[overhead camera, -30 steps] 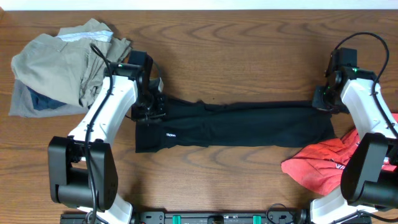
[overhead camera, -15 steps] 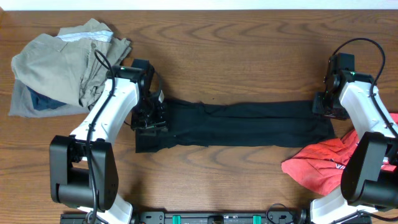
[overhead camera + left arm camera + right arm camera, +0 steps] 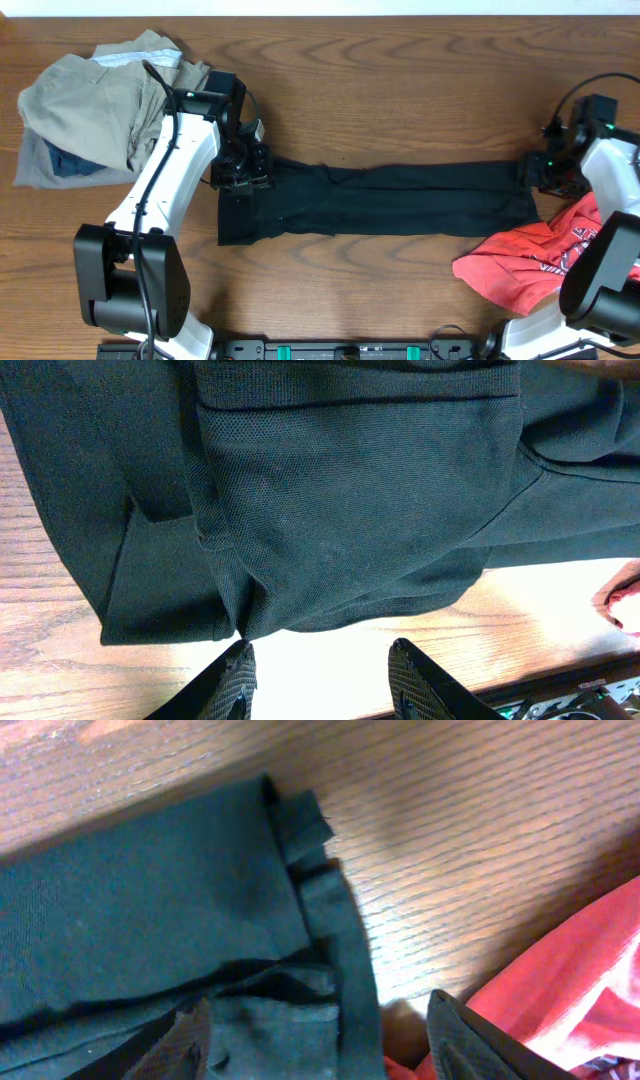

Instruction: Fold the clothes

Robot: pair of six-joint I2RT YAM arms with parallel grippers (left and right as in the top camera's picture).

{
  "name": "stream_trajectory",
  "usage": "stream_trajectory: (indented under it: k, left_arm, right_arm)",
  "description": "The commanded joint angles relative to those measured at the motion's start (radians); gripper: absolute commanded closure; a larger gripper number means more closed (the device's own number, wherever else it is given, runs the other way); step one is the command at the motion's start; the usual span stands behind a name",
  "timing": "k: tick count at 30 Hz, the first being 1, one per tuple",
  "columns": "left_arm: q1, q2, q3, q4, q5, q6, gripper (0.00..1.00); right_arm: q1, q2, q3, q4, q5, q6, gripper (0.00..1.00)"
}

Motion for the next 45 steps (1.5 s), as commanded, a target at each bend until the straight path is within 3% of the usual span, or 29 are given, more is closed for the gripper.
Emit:
stream_trajectory:
  k: [1, 9, 17, 21, 28, 29, 45]
  left_arm:
    - [0.003, -0.009, 0.013, -0.006, 0.006, 0.005, 0.55]
    - [0.003, -0.009, 0.013, -0.006, 0.005, 0.005, 0.53]
    - [0.003, -0.009, 0.013, -0.006, 0.005, 0.005, 0.53]
    - [0.003, -0.009, 0.013, -0.006, 0.005, 0.005, 0.53]
    - [0.003, -0.009, 0.013, -0.006, 0.005, 0.005, 0.53]
    - [0.003, -0.009, 0.013, -0.006, 0.005, 0.005, 0.53]
    - [0.003, -0.009, 0.013, -0.006, 0.005, 0.005, 0.53]
  right_arm:
    - [-0.014, 0.009, -0.015, 0.007, -0.073, -0.057, 0.33]
    - [-0.014, 0.009, -0.138, 0.144, -0.073, -0.07, 0.28]
    - [-0.01, 0.009, -0.235, 0.258, -0.085, -0.069, 0.33]
    - [-0.008, 0.009, -0.25, 0.271, -0.126, -0.069, 0.47]
    - [-0.009, 0.009, -0.244, 0.289, -0.144, -0.048, 0.97]
    - [-0.011, 0.009, -0.237, 0.29, -0.145, -0.042, 0.99]
    - [0.046, 0.008, 0.157, -0.054, -0.069, -0.01, 0.99]
